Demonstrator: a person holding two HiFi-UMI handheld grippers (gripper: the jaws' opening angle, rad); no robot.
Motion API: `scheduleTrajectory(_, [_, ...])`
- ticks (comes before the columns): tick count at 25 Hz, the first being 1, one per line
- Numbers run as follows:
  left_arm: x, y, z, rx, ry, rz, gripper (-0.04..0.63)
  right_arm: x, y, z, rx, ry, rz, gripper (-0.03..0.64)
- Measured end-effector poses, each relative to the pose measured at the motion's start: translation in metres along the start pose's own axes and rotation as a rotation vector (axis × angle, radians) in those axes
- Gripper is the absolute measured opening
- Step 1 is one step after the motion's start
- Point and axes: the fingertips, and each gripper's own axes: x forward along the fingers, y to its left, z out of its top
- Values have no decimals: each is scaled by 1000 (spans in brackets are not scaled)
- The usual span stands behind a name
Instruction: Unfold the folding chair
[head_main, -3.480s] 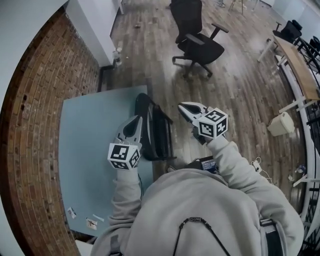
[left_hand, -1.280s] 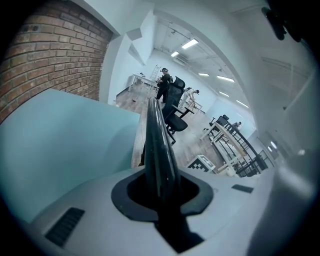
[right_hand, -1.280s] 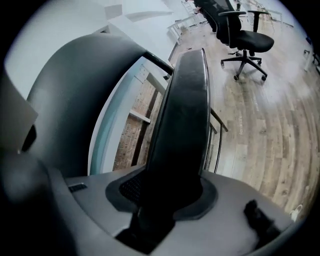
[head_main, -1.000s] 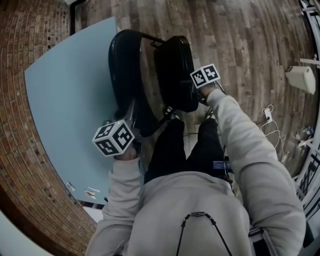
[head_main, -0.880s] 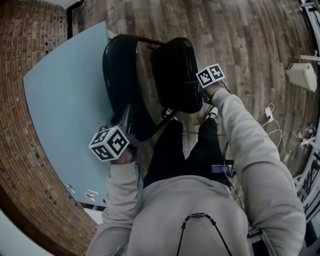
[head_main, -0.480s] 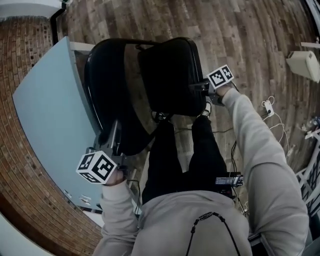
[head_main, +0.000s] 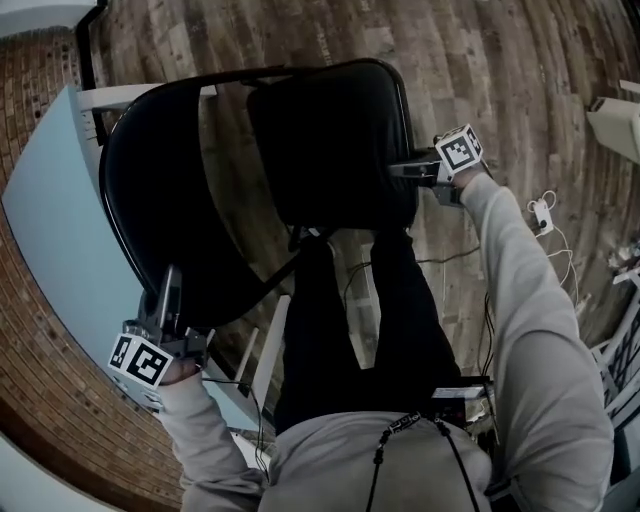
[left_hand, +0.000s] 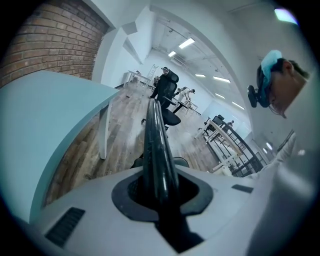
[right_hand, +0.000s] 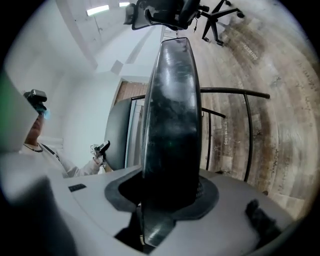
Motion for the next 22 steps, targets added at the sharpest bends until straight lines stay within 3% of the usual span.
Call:
scheduleTrajectory(6, [14,27,-22,-50,-15,-24,74,-18,-37,-2,-20,23,98,155])
scheduleTrajectory(12, [38,49,-40,-93,-28,-56,84,-36,-81,0,-20,-19,125,171])
scheduleTrajectory(19, [61,7,-48,-158,-22,-196,85,-58,-114,-4,-37,-34,213,172])
scheduleTrajectory(22, [74,-18,-55,-164,-4,-190,97,-69,-135,-6,-24,-75,229,173])
